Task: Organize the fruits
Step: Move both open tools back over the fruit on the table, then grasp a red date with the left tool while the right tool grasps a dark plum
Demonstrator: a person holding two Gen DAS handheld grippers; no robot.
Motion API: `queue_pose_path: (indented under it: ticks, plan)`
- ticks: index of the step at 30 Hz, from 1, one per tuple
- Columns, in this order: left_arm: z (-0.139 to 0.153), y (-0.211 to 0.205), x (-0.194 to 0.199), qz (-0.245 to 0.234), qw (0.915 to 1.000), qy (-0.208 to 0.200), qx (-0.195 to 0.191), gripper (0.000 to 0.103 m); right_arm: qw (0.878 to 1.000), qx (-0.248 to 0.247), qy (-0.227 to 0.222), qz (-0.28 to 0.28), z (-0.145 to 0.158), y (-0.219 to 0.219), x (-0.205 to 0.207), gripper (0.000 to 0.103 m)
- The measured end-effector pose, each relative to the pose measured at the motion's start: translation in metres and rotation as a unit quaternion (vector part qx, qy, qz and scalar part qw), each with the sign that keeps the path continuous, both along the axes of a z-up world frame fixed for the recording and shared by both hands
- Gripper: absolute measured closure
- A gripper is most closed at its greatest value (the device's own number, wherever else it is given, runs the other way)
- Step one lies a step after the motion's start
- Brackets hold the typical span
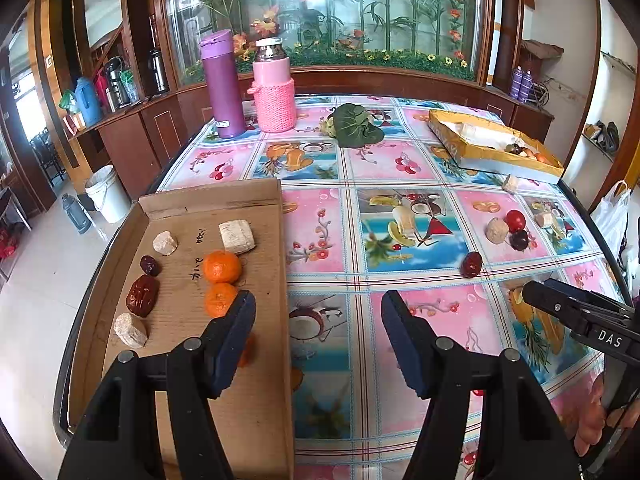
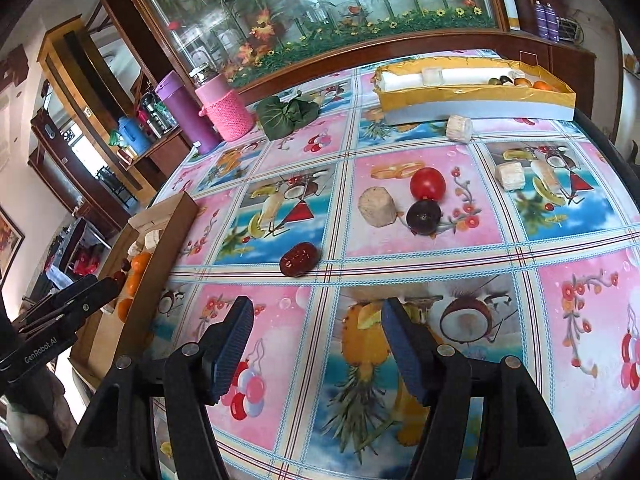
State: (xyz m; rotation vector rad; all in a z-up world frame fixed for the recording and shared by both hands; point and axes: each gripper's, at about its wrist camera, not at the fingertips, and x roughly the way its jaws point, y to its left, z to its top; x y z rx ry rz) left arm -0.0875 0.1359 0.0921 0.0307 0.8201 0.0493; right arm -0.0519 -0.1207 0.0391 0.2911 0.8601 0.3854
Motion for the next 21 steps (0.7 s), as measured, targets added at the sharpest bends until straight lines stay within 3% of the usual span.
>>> queue_pose_path:
  ticks: [7,14,21]
  plan:
    - [-0.005,-0.016,0.005,-0.02,0.9997,0.015,0.004,0.038,1.0,0.003,0.005,-0.011,-0.004,-0.017,0.0,0.032]
    - [-0.017,-0.024,0.012,-0.031,0.9989,0.033,-0.006,0.038,0.998,-0.009,0.018,-0.058,-0.009,-0.06,0.004,0.031]
    - [-0.034,-0.047,0.031,-0.063,0.9956,0.057,-0.039,0.038,0.996,-0.027,0.027,-0.083,-0.005,-0.084,0.028,0.032]
